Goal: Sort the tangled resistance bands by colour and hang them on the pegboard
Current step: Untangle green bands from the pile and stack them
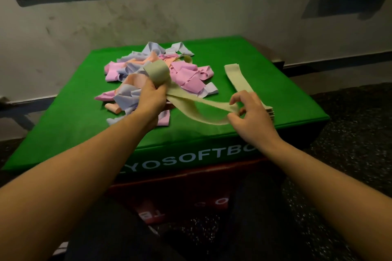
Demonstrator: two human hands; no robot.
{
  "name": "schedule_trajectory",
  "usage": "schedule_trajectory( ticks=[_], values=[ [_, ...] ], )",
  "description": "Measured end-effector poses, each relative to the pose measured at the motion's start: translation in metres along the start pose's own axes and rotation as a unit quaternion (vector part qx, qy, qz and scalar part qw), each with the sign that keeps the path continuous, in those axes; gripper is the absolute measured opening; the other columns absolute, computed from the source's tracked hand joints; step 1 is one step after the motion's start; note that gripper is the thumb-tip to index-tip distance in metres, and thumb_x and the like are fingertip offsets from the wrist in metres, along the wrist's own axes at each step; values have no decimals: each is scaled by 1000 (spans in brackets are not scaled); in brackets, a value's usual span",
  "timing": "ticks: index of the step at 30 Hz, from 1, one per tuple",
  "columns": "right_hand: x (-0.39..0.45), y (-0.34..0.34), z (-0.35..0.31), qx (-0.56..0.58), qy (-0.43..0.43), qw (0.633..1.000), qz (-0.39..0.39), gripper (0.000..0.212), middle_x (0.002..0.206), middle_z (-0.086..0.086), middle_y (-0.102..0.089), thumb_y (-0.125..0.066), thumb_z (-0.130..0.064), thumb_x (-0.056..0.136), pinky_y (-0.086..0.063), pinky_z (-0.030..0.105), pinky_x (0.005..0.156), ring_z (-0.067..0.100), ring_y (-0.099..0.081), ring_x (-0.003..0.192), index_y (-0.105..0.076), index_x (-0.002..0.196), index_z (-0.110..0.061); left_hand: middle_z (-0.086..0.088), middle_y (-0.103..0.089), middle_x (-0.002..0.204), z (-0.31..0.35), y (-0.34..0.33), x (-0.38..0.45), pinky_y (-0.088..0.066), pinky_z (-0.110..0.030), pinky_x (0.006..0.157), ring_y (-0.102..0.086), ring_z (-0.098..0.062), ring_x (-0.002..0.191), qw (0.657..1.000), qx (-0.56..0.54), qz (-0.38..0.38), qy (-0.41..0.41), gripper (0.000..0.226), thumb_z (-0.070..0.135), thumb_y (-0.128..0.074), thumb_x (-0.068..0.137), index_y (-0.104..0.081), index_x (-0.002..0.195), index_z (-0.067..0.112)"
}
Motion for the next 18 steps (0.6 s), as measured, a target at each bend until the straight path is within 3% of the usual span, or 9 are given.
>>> schedule_trajectory(
  ticks=[3, 5, 8, 11, 14, 18],
  values=[
    [5, -3, 16, 24, -6, 999, -31, 30, 101, 2, -57, -63, -12, 85, -50, 36, 59, 22, -59, 75, -48, 102, -31, -5, -62, 97, -10, -8, 23, -58, -44, 78, -65, -20, 82, 998, -32, -2, 46, 17, 4, -41, 104, -46, 109, 19],
    [9, -5, 22, 47, 23, 997, -50, 27, 102, 2, -57, -64, -12, 84, -49, 29, 59, 17, -58, 76, -51, 99, -30, -8, -61, 104, -23, -14, 40, -57, -48, 80, -65, -21, 83, 997, -26, -1, 75, 28, -1, -39, 102, -43, 124, 16],
    [12, -11, 20, 21, 108, 989, -100, 12, 104, -6, -54, -65, -31, 85, -46, 19, 80, 7, -55, 91, -59, 94, -26, -10, -59, 112, -39, -25, 60, -59, -45, 72, -63, -23, 87, 995, -18, -2, 98, 49, -8, -39, 96, -36, 139, 14],
    [16, -18, 27, -11, 131, 978, -161, 35, 107, -8, -57, -70, -52, 78, -51, 23, 87, 7, -56, 99, -67, 97, -23, -12, -56, 119, -50, -37, 77, -56, -50, 82, -61, -27, 94, 989, -45, -11, 138, 67, -9, -35, 94, -21, 151, 24],
    [18, -22, 35, -25, 152, 969, -194, 42, 109, -7, -56, -78, -50, 72, -49, 20, 90, 5, -53, 101, -71, 101, -19, -15, -53, 127, -59, -48, 93, -56, -52, 82, -59, -31, 106, 984, -39, -6, 173, 76, -6, -36, 93, -13, 153, 33],
    [22, -18, 42, -3, 169, 968, -187, 34, 106, -9, -58, -80, -41, 77, -52, 19, 85, 3, -57, 96, -71, 101, -19, -16, -50, 127, -58, -68, 107, -55, -51, 76, -57, -32, 109, 985, -31, -13, 171, 59, -8, -35, 91, -27, 140, 25]
  ],
)
Point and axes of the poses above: each hand's wrist, its own x-axis towards the middle knuckle, its own y-axis out of the back of the hand, z = x × y, the point moved 4 cm from there along x, towards the middle knuckle
